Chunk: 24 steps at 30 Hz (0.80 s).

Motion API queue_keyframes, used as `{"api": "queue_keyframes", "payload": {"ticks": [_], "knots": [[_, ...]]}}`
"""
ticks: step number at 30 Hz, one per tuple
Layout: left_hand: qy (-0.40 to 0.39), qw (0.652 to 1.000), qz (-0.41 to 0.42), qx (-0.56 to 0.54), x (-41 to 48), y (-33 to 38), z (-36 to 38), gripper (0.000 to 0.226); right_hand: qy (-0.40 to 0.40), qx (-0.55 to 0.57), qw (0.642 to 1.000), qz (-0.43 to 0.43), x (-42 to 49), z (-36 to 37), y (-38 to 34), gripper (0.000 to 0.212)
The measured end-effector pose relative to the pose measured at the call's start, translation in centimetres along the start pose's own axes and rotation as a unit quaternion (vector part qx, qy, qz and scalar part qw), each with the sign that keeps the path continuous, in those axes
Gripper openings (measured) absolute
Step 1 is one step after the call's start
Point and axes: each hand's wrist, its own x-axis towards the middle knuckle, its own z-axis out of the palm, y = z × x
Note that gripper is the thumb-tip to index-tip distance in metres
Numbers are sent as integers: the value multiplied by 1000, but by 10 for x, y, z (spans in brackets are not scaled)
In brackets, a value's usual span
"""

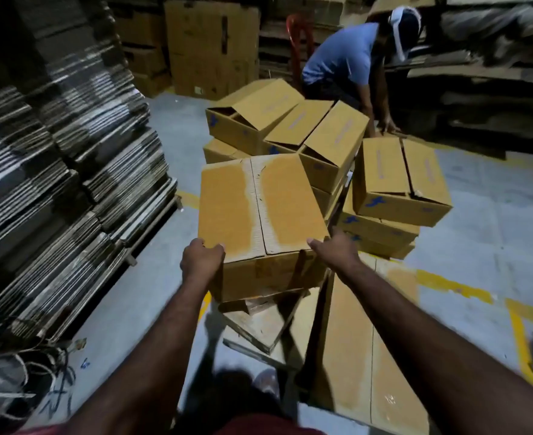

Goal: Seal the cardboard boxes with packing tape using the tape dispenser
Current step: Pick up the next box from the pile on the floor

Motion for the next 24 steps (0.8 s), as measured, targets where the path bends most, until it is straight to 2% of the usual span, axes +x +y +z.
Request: {"api": "queue_keyframes", "payload": {"ticks": [4,6,9,12,18,24], "knots": [[-7,998,-67,8,32,2,20,79,-15,36,997,60,47,16,-1,68],[-5,995,-102,-10,48,0,23,83,-34,57,995,73,59,21,1,58],[-4,994,-110,-27,72,-4,22,78,-75,110,988,83,69,26,2,44],[15,997,-73,0,83,3,20,61,-71,153,983,66,77,24,-5,40],[4,998,15,54,74,56,34,54,-1,138,990,24,77,-31,-18,32],[-35,987,154,-3,40,140,65,47,150,154,977,-11,38,-124,-14,28]]}}
